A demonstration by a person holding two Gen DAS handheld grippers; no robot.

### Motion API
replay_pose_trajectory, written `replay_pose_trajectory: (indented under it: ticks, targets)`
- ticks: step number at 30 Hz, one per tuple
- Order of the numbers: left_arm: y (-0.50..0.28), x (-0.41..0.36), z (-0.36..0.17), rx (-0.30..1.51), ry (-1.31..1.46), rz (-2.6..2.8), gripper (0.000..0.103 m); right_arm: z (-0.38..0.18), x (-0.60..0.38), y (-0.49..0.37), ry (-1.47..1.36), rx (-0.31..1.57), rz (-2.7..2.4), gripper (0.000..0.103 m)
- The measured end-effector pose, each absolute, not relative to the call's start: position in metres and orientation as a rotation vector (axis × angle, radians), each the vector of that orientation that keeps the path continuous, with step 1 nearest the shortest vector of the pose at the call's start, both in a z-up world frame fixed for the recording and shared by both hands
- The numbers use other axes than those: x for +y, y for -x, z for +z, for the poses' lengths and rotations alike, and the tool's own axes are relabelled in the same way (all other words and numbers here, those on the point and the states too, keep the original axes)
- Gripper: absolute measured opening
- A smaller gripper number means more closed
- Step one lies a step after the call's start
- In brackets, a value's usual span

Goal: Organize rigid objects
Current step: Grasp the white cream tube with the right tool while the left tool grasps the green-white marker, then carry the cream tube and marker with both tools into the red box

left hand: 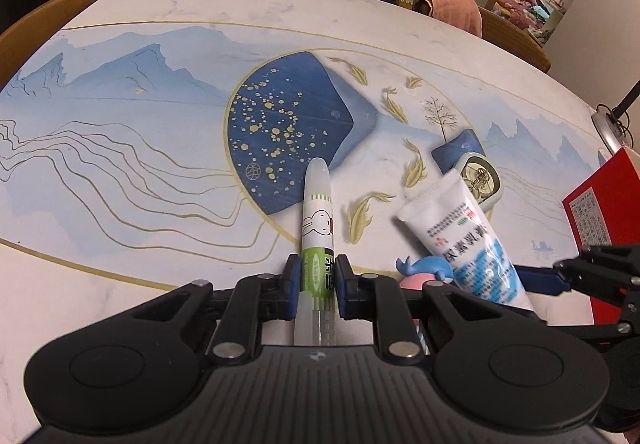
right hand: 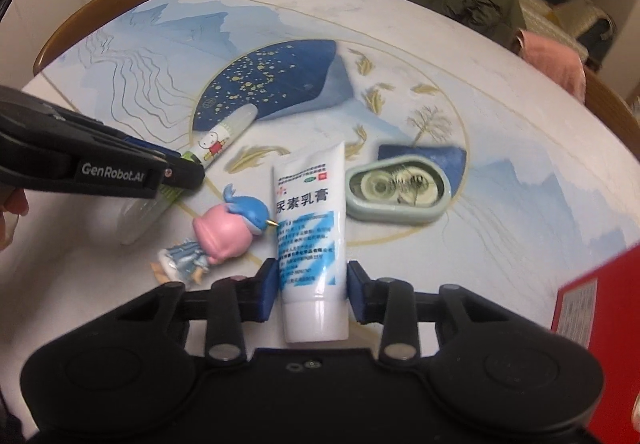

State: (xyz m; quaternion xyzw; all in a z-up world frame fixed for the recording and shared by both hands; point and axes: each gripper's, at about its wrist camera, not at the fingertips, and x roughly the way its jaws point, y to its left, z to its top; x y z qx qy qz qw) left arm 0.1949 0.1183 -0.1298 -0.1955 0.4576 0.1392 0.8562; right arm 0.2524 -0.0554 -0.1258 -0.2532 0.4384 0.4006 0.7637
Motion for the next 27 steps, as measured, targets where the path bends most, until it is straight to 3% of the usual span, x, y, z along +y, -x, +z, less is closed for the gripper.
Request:
replay_pose_trajectory:
  ticks: [12, 27]
  targets:
    - [-0.176, 0.113, -0.110, 0.919, 0.422, 0.256, 0.017, -0.095, -0.100, -0.240, 0.347, 0.984, 0.784, 0.035]
    - [-0.168, 0.067, -0.046, 0.815, 0.408, 0.117, 0.017, -0.031, -0.154, -0.226, 0.191, 0.931, 0.733, 0.035]
